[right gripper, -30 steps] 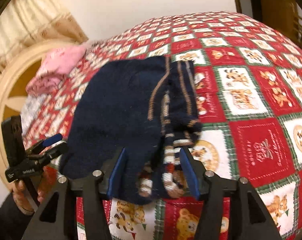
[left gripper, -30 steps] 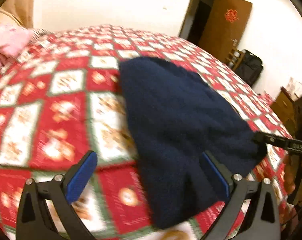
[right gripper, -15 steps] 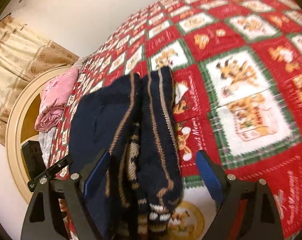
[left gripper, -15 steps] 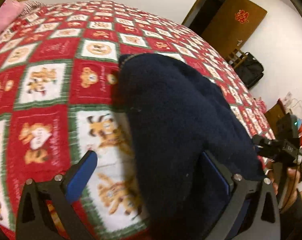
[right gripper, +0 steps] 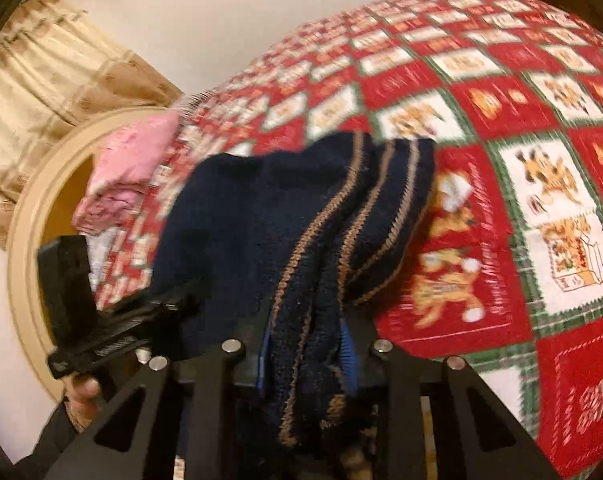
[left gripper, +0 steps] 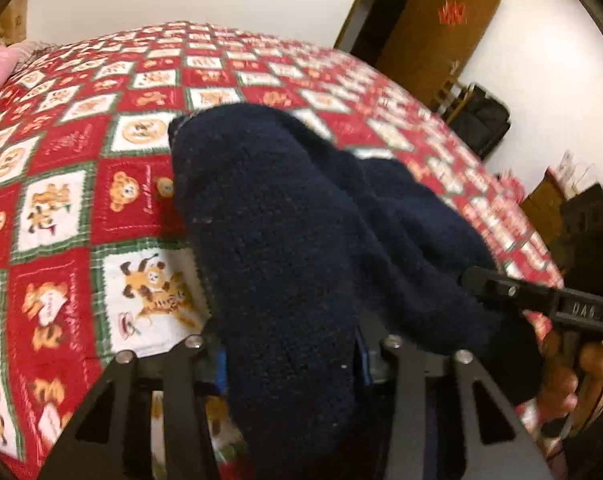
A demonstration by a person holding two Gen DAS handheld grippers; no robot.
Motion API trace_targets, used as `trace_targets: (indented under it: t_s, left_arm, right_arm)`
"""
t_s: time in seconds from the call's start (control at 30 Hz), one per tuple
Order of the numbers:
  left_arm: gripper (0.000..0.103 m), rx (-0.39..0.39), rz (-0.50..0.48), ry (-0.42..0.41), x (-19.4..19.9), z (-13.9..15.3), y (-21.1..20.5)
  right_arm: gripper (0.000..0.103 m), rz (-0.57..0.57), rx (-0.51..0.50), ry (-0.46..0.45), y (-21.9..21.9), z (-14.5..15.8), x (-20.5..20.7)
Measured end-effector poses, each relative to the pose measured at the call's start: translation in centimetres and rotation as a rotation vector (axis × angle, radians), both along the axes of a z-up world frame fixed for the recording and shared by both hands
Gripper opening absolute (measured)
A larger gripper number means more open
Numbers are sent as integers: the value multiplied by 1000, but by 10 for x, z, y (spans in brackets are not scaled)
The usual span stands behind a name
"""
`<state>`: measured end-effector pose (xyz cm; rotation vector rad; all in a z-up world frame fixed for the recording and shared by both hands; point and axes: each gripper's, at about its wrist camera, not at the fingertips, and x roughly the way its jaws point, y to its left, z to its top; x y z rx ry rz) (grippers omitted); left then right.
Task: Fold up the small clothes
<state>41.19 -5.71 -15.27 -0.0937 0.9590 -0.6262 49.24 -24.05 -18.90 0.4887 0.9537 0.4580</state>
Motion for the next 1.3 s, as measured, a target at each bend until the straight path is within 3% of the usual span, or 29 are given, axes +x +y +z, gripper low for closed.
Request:
trace_targets:
  t_s: [0.3, 0.47, 0.83, 1.3]
  left_arm:
    - [44, -50, 79, -110, -33, 74, 81]
    - [44, 28, 150, -187, -57, 94, 129]
    - [44, 95, 284, -240, -97, 100, 219]
    - [44, 88, 437, -187, -134, 70, 340]
  right_arm:
    - [21, 98, 29, -89, 58, 59, -28]
    - [20, 172, 75, -122, 106, 76, -38]
    - [20, 347, 125, -125, 226, 89, -59]
    - [20, 524, 116, -73, 359, 68, -92]
